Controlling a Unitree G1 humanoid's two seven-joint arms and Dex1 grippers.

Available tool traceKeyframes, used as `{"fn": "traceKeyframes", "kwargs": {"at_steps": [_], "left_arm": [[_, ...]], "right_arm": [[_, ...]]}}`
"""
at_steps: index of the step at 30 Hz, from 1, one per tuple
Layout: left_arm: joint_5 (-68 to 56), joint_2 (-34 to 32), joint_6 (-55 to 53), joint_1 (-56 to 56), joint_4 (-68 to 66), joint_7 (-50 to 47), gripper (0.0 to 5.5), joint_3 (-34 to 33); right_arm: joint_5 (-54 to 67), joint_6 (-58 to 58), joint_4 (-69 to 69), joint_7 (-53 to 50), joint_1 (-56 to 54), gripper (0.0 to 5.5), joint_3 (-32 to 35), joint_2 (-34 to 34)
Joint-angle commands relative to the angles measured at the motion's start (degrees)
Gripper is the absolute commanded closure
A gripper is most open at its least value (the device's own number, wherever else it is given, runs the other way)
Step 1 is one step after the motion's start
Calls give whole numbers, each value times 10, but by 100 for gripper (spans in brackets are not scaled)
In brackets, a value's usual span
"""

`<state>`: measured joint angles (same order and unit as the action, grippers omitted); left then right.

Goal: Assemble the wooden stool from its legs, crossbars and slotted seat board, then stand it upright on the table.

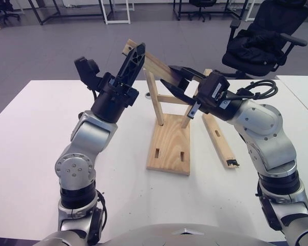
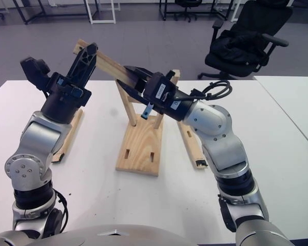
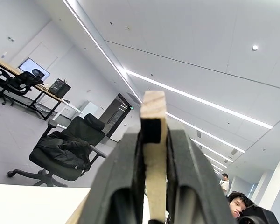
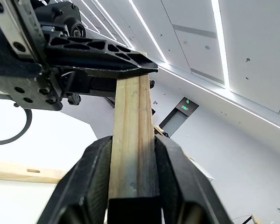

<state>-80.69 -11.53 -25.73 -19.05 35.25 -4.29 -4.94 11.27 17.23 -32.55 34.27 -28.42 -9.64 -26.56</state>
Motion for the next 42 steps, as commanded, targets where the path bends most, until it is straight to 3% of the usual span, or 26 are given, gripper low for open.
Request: {"fn": "traceKeyframes", "kwargs": {"at_steps": [1,5,8,10,16,21,42], "left_arm": [[23,-1,3,15,-1,-9,510,-5],[73,-90,-3,86,-38,39,510,-100],[184,-187,13,135,-166,140,510,-162],[237,-209,39,138,-286,204,510,-181],[326,-188,123,74,-526,299,510,-196],[347,-171,137,46,-603,333,510,-216],[400,-143,104,70,-570,310,510,-229]], "right_arm": [[12,12,-11,22,12,362,-9,-9],[-3,10,-10,21,48,278,-10,-19],[-6,1,18,9,101,269,-5,-13],[-7,-13,64,-8,144,269,12,-2],[-33,-93,190,-26,228,269,39,2],[-36,-119,225,-23,237,269,43,7],[-62,-145,247,-13,234,269,26,8]]}}
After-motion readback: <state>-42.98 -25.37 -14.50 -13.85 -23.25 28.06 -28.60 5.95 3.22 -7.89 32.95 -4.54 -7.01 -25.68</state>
